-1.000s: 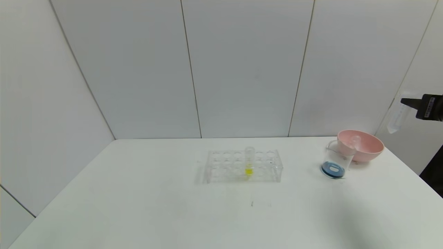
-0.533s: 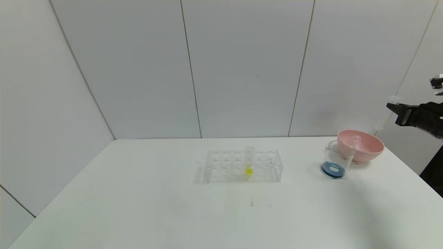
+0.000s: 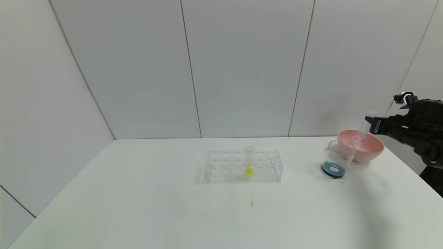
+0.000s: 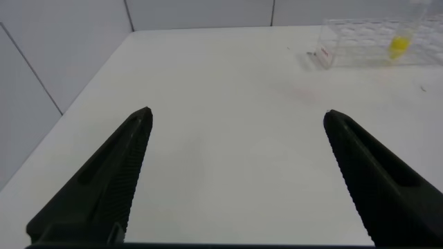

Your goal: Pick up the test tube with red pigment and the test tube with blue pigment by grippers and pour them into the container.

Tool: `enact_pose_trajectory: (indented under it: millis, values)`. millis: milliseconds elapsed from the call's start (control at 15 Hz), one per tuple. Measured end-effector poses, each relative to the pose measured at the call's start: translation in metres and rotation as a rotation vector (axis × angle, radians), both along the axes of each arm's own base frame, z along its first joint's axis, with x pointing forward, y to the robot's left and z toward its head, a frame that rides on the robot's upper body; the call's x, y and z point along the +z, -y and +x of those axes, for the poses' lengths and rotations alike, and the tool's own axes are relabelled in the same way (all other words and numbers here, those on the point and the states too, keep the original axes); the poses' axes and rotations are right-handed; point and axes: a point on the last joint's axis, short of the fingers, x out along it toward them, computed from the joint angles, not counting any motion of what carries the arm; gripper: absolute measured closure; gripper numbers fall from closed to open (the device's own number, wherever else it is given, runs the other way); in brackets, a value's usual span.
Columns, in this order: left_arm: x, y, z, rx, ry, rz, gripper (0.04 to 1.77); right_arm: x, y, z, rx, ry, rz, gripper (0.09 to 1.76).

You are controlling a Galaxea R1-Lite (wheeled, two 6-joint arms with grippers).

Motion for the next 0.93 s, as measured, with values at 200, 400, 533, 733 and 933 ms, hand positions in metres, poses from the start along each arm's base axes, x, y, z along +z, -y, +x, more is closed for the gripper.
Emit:
enact_pose_trajectory:
  millis: [200,400,533,733,933]
  values:
    - [0.0000,0.0000,0.0000,0.000,0.000,0.000,0.05,-0.0049,0.0004,0.0031,0.001,-0.001,0.001,1.39]
    - [0.0000,0.0000,0.0000,0.000,0.000,0.000,0.05,-0.0080,0.0001,0.0029,0.001,-0.008,0.004,1.32]
    - [0.0000,0.0000,0.0000,0.000,0.000,0.000,0.05,-0.0086,-0.0002,0.0026,0.003,-0.009,0.004,1.05]
    - [0.0000,0.0000,0.0000,0.000,0.000,0.000,0.05,-0.0072,-0.0001,0.0022,0.001,0.001,0.002,0.76]
    - [0.0000,0.0000,0.0000,0.000,0.000,0.000,0.05,-0.0046,0.0000,0.0016,-0.001,0.011,0.010,0.56]
